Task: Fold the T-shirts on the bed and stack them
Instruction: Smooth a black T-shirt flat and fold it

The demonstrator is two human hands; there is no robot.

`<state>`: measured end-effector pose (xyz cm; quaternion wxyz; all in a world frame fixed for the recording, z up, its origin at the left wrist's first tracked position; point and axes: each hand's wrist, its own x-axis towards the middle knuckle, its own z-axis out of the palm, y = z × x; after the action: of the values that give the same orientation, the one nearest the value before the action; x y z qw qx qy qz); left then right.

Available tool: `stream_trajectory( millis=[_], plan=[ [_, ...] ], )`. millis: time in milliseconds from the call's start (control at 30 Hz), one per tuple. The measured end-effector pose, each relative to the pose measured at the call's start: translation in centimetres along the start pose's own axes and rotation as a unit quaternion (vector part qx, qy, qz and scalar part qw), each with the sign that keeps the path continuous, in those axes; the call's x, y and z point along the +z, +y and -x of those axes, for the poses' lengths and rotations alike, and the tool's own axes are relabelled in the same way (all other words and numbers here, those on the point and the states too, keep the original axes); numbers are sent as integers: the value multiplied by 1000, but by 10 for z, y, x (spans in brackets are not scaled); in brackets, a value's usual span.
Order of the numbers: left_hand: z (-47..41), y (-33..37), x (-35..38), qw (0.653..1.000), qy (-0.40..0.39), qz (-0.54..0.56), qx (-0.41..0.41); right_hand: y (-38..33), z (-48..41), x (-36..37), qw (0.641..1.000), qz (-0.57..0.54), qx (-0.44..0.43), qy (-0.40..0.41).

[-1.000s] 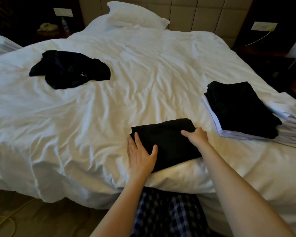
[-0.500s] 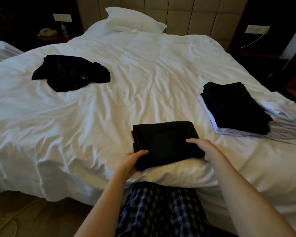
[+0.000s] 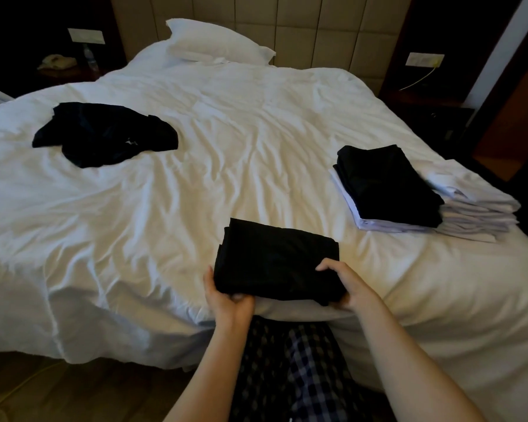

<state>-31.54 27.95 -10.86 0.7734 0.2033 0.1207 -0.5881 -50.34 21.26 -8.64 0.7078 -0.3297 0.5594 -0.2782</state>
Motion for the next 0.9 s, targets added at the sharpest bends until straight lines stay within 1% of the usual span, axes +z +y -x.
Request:
stream_trajectory(
  millis=[67, 100, 200, 333, 533, 667, 767, 900],
  plan=[
    [6, -6, -3, 1000, -18, -4, -12, 1, 2, 1, 1000, -14, -17, -13],
    [8, -10, -7, 999, -15, -36, -19, 1, 1, 1, 999, -21, -25, -18],
    [11, -22, -8, 987, 32, -156, -26, 1, 0, 8, 997, -58, -45, -17],
    [11, -25, 4, 969, 53, -238, -28, 0, 2, 16, 993, -106, -45, -6],
    [5, -19, 37, 955, 7, -295, -12, -20, 7, 20, 990, -115, -83, 17],
    [-6, -20, 63, 939, -28, -342, -26, -46, 14, 12, 981, -134, -138, 34],
    [-13, -30, 85, 935, -51, -348, -44, -64, 17, -2, 970, -142, -187, 58],
    [-22, -44, 123, 923, -112, -360, -74, -87, 19, -23, 951, -181, -233, 92]
  ],
)
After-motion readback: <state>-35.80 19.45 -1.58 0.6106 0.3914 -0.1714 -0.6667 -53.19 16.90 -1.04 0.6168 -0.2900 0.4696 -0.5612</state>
